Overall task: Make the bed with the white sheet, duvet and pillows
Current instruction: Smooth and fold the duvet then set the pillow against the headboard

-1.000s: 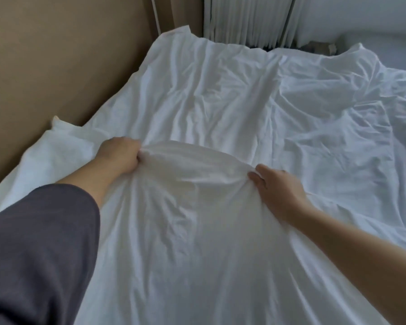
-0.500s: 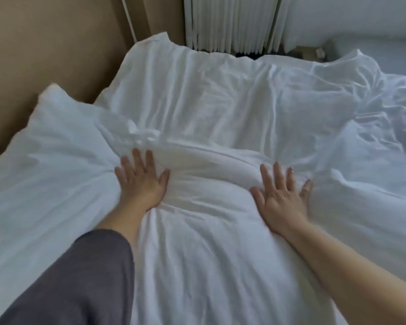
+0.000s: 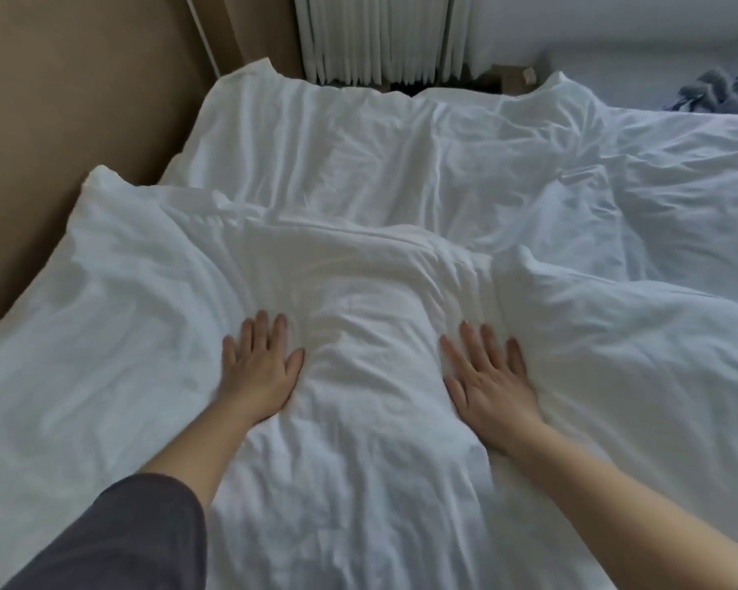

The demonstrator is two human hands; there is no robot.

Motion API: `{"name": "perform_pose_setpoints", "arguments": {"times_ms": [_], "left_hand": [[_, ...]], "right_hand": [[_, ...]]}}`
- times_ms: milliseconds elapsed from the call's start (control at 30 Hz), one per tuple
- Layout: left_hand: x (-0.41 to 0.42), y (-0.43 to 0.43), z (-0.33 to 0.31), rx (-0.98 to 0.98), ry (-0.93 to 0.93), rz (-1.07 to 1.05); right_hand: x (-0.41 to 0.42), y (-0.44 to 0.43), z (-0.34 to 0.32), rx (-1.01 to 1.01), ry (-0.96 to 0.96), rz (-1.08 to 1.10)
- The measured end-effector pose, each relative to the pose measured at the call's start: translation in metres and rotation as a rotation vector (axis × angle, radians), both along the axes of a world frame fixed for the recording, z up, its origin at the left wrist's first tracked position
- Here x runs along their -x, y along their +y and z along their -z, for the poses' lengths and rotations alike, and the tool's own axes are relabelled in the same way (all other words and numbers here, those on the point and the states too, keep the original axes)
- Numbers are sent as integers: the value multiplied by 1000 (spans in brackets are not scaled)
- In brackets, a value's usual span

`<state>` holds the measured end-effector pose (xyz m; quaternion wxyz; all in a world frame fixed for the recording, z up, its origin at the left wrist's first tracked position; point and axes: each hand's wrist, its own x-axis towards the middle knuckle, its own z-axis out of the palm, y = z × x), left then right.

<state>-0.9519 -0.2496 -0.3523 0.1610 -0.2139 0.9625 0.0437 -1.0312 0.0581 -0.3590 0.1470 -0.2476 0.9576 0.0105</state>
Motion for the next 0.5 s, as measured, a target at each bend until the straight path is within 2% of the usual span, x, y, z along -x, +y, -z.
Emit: {"name": "perform_pose_setpoints", "arguments": {"times_ms": [267,400,500], "left_hand": [[-161,26,-16,79,-69,159],[-258,10,-29,215,53,257],[-295,0,-29,312,-131,332]], "right_hand": [[-126,49,-17,3,-106,-76],[-197,53,-38,136,-163,-168],[-242,47,-44,87,-52,-353]]}}
